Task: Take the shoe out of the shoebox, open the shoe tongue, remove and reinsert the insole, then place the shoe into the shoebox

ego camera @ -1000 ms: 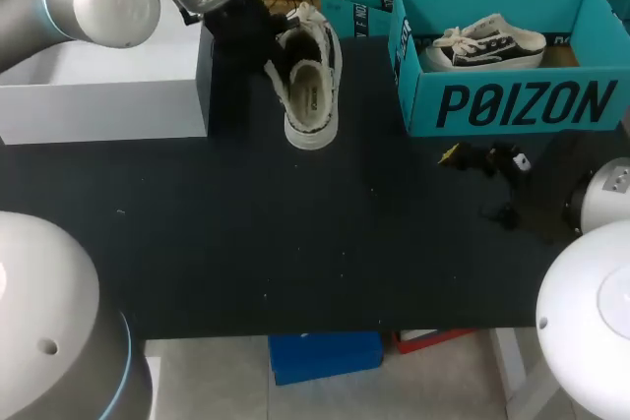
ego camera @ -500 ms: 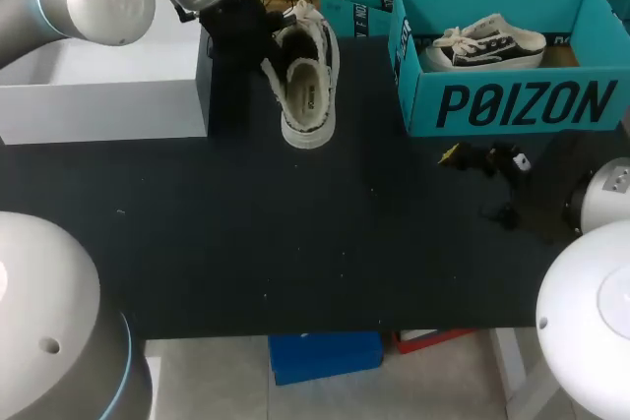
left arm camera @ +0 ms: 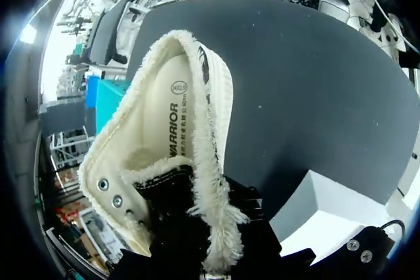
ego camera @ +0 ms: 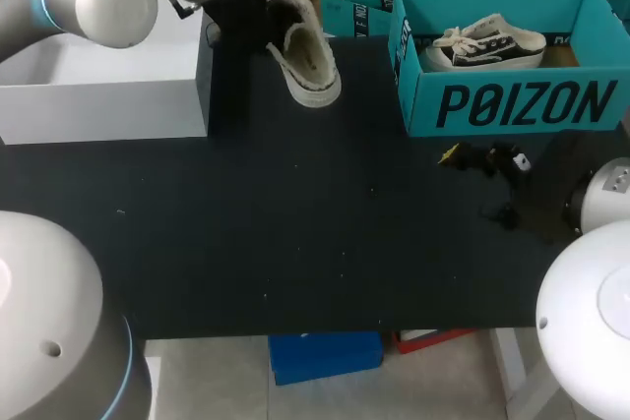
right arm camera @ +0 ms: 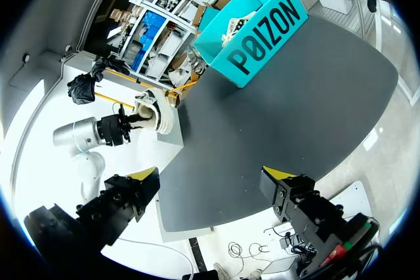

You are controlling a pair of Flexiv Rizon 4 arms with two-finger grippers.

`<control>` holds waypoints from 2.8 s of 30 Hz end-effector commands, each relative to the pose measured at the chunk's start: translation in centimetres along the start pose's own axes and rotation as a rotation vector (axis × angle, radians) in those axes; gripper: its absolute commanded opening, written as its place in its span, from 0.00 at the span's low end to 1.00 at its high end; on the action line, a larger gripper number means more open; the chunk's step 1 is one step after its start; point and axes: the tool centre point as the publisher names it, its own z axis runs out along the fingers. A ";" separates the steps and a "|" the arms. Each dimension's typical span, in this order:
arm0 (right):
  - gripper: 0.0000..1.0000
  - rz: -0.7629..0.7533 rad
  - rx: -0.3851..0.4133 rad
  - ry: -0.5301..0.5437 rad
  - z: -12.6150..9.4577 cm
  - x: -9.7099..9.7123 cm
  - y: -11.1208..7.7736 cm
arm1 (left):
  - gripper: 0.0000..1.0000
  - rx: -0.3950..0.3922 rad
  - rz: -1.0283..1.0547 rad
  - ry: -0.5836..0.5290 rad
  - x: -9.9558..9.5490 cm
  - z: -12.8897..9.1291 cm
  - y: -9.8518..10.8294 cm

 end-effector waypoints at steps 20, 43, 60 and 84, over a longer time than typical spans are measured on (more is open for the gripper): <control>1.00 0.010 0.067 0.010 -0.6 -0.5 0.2 | 0.00 -0.555 -1.577 0.062 8.8 -4.5 16.7; 1.00 0.010 0.067 0.010 -0.6 -0.5 0.2 | 0.00 -0.777 -1.739 0.124 22.0 -8.4 16.9; 1.00 0.010 0.067 0.010 -0.6 -0.5 0.2 | 0.00 -0.612 -1.366 0.205 22.3 -7.3 18.6; 1.00 0.010 0.067 0.010 -0.6 -0.5 0.2 | 0.00 -0.522 -1.126 0.206 24.5 -8.7 17.0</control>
